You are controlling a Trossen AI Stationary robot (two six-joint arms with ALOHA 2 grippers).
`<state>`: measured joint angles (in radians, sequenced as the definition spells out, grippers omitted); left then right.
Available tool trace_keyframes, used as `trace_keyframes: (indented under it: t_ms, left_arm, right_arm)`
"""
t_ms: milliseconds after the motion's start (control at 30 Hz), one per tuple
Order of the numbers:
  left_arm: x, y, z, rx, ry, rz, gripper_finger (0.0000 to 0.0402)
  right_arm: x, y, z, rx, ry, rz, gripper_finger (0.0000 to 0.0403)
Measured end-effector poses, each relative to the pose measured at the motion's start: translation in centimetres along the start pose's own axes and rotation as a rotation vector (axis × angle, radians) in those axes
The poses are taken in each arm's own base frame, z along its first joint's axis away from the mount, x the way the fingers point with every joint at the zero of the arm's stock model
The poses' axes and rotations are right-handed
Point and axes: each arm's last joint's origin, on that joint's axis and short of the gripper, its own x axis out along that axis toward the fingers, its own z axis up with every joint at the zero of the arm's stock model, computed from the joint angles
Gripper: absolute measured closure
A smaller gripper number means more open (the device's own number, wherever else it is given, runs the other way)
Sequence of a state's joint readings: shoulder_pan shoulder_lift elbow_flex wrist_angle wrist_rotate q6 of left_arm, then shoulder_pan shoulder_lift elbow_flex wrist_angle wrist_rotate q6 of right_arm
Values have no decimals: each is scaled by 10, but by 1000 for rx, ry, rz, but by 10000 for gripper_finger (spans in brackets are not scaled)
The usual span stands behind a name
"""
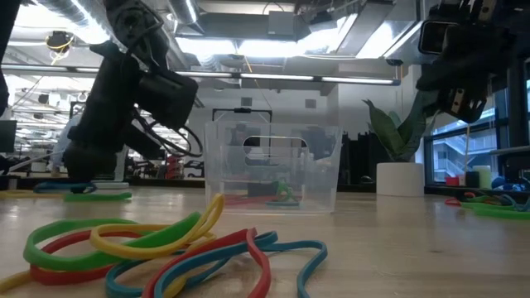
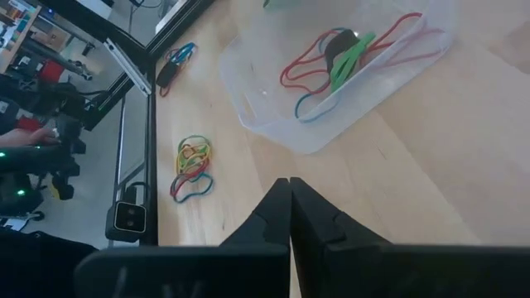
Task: Pick and place rubber bands into bin
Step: Put the blue rubber band into the transparent bin
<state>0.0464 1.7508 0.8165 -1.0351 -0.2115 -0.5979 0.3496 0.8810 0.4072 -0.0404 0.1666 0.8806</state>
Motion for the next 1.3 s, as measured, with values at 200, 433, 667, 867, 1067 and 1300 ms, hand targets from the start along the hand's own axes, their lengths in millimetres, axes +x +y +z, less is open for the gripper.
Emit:
trace_keyframes:
  t_ms: [200, 433, 667, 867, 1067, 1300]
  left_arm:
    - [-10, -1, 5, 1, -13, -50, 364]
    - [-24, -1, 3, -95, -28, -82, 400]
    - [-63, 0, -11, -203, -161, -149, 400]
    - [-95, 4, -23, -261, -304, -197, 400]
    - [-95, 4, -25, -303, -300, -218, 395]
    - [-70, 3, -26, -361, -203, -234, 352]
  right_arm:
    - [0, 0, 1, 0, -20, -16, 402]
    - [0, 0, 1, -2, -21, -17, 402]
    - [0, 0, 1, -30, -21, -16, 402]
    - [0, 0, 1, -58, -23, -14, 402]
    - [0, 0, 0, -75, -7, 1, 402]
    - [0, 1, 0, -55, -1, 7, 402]
